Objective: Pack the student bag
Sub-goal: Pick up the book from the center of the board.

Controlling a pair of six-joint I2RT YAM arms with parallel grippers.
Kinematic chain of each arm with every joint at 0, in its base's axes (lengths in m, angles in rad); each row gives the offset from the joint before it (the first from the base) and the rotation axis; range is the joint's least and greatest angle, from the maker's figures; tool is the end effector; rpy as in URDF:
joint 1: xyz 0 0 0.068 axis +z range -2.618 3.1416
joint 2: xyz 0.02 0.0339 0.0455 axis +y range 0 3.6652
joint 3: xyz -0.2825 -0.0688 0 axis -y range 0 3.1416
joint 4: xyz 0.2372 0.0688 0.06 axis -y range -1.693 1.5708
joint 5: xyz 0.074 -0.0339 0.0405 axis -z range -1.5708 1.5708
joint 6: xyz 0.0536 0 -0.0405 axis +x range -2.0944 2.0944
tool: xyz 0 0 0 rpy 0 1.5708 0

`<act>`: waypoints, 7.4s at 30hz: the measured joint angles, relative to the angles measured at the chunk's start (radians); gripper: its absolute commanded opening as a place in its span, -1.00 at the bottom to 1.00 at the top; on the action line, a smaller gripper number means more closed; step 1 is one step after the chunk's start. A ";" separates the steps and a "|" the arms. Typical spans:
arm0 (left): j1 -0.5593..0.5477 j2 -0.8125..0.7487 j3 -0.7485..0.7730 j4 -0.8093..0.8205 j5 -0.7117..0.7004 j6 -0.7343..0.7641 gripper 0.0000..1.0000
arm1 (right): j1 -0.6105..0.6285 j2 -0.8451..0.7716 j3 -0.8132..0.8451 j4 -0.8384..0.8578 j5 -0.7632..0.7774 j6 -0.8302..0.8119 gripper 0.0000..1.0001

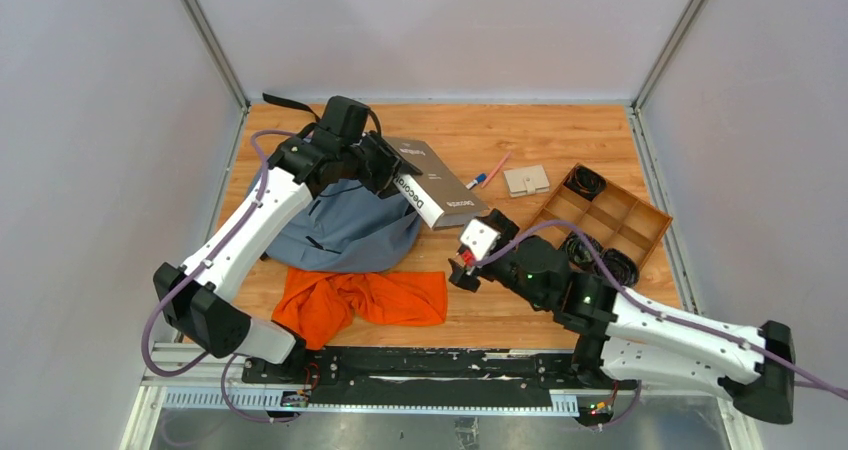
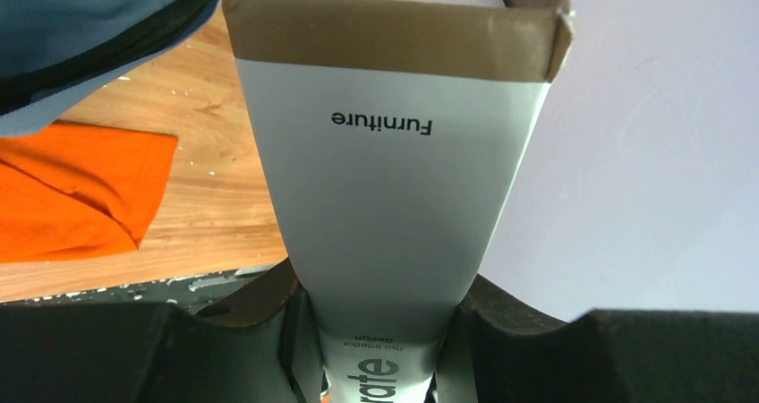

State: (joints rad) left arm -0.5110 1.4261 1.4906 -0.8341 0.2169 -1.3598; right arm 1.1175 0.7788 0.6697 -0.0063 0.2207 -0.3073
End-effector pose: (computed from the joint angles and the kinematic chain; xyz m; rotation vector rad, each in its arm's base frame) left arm 0.2585 -0.1582 0.3803 -0.9725 2.4468 -1.0664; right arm 0.0923 0.1627 0.3312 -0.9801 1.3903 0.4219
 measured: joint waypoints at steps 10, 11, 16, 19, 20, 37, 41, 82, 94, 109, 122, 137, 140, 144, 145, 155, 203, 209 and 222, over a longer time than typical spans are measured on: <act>0.019 0.006 0.011 0.032 0.033 0.019 -1.00 | 0.042 0.180 -0.108 0.376 0.268 -0.346 0.99; 0.022 0.006 0.011 0.039 0.035 0.019 -1.00 | 0.043 0.195 -0.108 0.403 0.281 -0.365 0.98; 0.037 0.006 0.012 0.054 0.038 0.033 -1.00 | 0.048 0.274 -0.108 0.498 0.333 -0.446 0.92; 0.045 0.006 0.012 0.053 0.051 0.044 -1.00 | 0.061 0.283 -0.105 0.503 0.353 -0.469 0.92; 0.048 0.006 0.012 0.053 0.057 0.045 -1.00 | 0.067 0.278 -0.102 0.497 0.356 -0.470 0.92; 0.064 0.011 0.011 0.001 0.117 0.134 -1.00 | 0.105 -0.047 -0.089 0.265 0.318 -0.280 0.96; 0.064 0.019 0.011 -0.003 0.119 0.135 -1.00 | 0.106 0.073 -0.088 0.246 0.301 -0.279 0.99; 0.147 -0.053 -0.046 -0.003 0.132 0.268 0.77 | 0.032 0.280 0.084 0.160 0.278 -0.193 -0.57; 0.220 -0.366 -0.111 0.292 0.405 0.916 0.96 | -0.195 0.003 0.323 -0.396 -0.124 0.071 -0.77; -0.034 -0.399 0.010 -0.035 0.547 1.490 1.00 | -0.324 0.314 0.533 -0.649 -0.920 0.127 -0.89; -0.154 -0.233 -0.054 -0.170 0.517 1.547 0.98 | -0.355 0.417 0.595 -0.676 -1.126 0.067 -1.00; -0.222 -0.172 -0.056 -0.151 0.591 1.584 -0.84 | -0.411 0.430 0.601 -0.675 -1.191 0.004 -0.88; -0.223 -0.164 -0.056 -0.128 0.590 1.576 -1.00 | -0.443 0.431 0.601 -0.676 -1.231 -0.004 -0.37; -0.225 -0.159 -0.055 -0.119 0.571 1.569 -1.00 | -0.481 0.428 0.600 -0.674 -1.246 -0.001 0.95; -0.227 -0.159 -0.052 -0.134 0.557 1.564 -1.00 | -0.494 0.423 0.600 -0.673 -1.234 0.014 0.97; -0.179 -0.195 0.002 -0.076 0.289 1.333 -1.00 | -0.550 0.040 0.579 -0.617 -0.769 0.181 1.00; -0.035 -0.455 -0.795 1.353 -0.179 -0.018 -1.00 | -0.535 0.360 -0.112 1.101 -0.568 1.672 0.72; -0.034 -0.470 -0.805 1.360 -0.214 0.010 -1.00 | -0.524 0.497 -0.070 1.222 -0.592 1.738 0.50; -0.036 -0.497 -0.838 1.387 -0.270 0.054 -0.69 | -0.484 0.542 -0.069 1.307 -0.588 1.782 -0.18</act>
State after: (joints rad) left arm -0.5472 0.9291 0.6521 0.5529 -0.0532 -1.3060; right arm 0.6331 1.3212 0.6010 1.3010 -0.3672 1.4750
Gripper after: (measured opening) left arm 0.274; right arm 0.573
